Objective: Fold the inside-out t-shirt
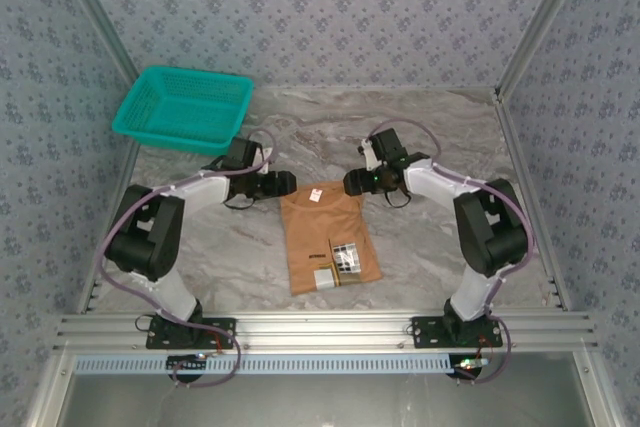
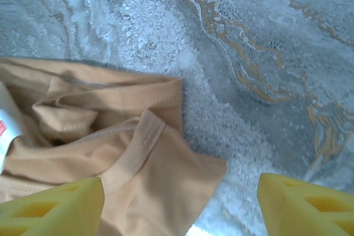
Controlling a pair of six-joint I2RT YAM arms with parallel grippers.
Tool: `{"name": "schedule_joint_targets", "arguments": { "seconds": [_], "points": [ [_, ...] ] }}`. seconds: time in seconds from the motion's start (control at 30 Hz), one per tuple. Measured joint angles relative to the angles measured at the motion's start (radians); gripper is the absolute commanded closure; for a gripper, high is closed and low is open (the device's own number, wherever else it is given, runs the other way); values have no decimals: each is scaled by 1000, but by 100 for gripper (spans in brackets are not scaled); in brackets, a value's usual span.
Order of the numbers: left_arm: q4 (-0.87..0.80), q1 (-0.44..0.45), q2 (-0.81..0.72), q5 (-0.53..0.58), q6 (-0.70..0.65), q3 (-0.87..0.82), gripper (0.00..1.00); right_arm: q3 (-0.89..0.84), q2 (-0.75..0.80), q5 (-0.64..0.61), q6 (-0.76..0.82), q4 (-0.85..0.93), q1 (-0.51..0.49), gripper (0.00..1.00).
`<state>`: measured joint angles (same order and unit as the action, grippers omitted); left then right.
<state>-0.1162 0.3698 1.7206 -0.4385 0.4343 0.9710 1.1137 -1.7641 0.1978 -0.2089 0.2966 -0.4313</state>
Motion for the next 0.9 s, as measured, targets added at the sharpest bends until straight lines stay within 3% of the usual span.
{"name": "schedule_joint_targets", "arguments": {
  "seconds": [0.23,0.63,0.9],
  "points": [
    [-21,14,59,-18,-16,10,30,49,-117,26,9,2,-24,28],
    [-14,37,82,-14,-26,17,34,67,-144,61,5,-16,-71,39],
    [-8,41,92,11,-23,17,48,48,-143,60,-21,-51,-69,51]
  ]
}}
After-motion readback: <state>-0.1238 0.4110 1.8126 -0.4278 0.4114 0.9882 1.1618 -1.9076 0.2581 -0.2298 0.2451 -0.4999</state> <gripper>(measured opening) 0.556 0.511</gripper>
